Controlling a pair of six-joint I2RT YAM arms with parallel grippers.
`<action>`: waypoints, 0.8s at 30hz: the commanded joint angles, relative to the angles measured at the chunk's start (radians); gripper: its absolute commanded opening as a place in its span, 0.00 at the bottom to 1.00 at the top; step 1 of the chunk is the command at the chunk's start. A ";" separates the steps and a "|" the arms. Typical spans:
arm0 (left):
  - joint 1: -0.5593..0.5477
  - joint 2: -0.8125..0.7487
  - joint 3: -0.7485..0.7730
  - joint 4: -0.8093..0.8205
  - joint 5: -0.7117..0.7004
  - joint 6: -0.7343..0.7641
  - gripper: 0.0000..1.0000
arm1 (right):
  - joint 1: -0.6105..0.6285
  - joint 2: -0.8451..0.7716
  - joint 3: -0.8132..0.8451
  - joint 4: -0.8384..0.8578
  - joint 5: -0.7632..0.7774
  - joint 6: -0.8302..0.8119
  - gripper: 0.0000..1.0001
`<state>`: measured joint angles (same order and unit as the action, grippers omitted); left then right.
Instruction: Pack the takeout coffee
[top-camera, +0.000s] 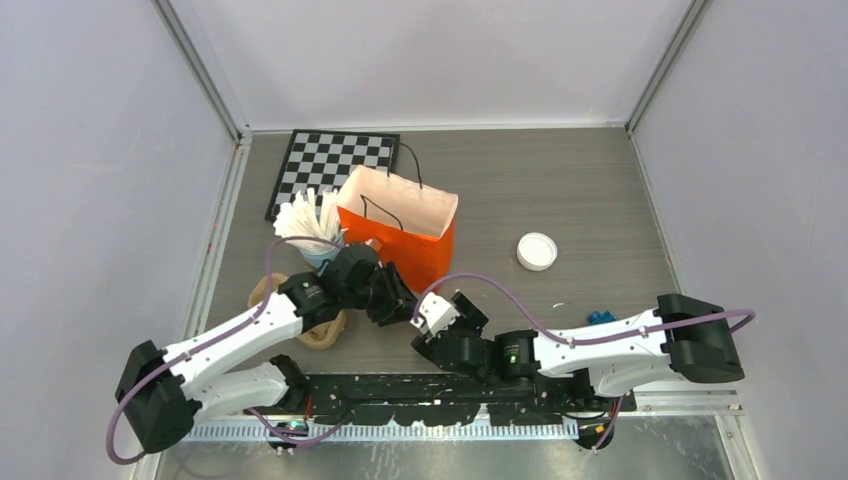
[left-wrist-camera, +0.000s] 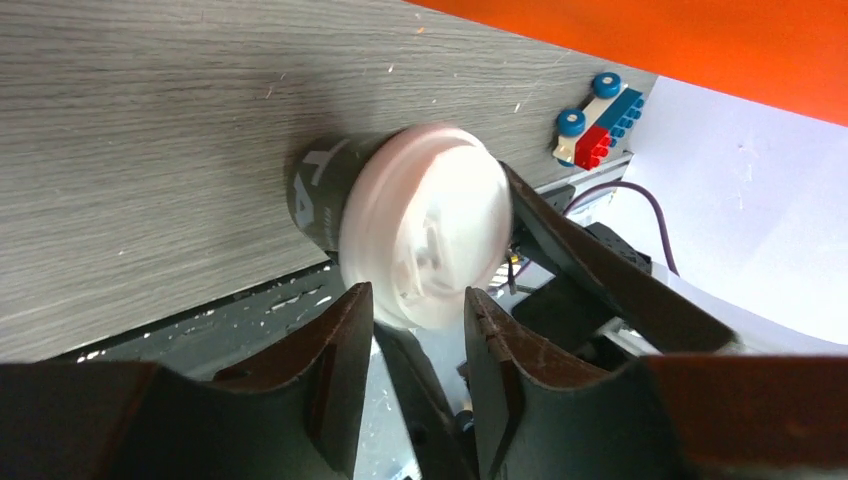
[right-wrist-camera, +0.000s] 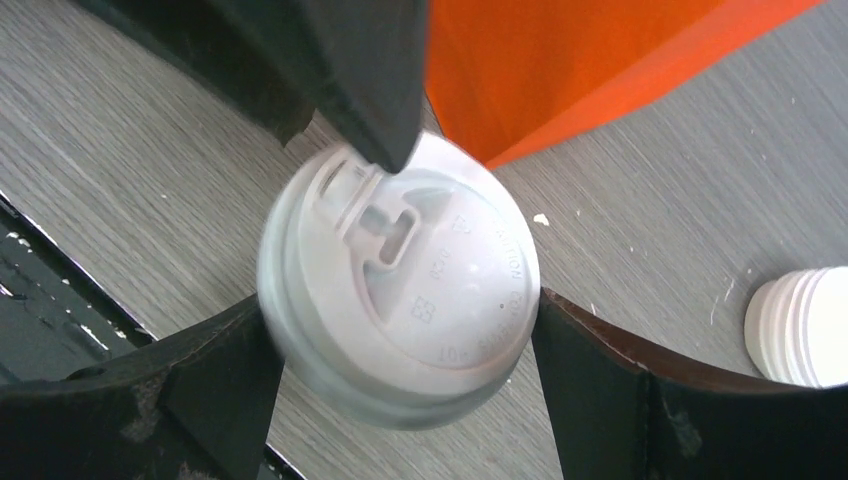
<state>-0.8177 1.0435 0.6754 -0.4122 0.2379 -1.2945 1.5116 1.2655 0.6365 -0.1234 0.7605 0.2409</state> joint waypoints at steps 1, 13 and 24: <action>0.005 -0.068 0.116 -0.214 -0.094 0.078 0.42 | 0.004 0.060 0.024 0.159 -0.008 -0.104 0.89; 0.005 -0.186 -0.003 -0.184 -0.112 0.038 0.49 | 0.007 -0.021 -0.056 0.167 -0.010 -0.113 0.89; 0.004 -0.071 0.029 -0.069 -0.034 0.180 0.53 | 0.007 -0.192 -0.015 -0.078 -0.027 0.025 0.90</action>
<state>-0.8162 0.9501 0.6670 -0.5854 0.1654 -1.2110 1.5131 1.1366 0.5591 -0.0673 0.7341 0.1486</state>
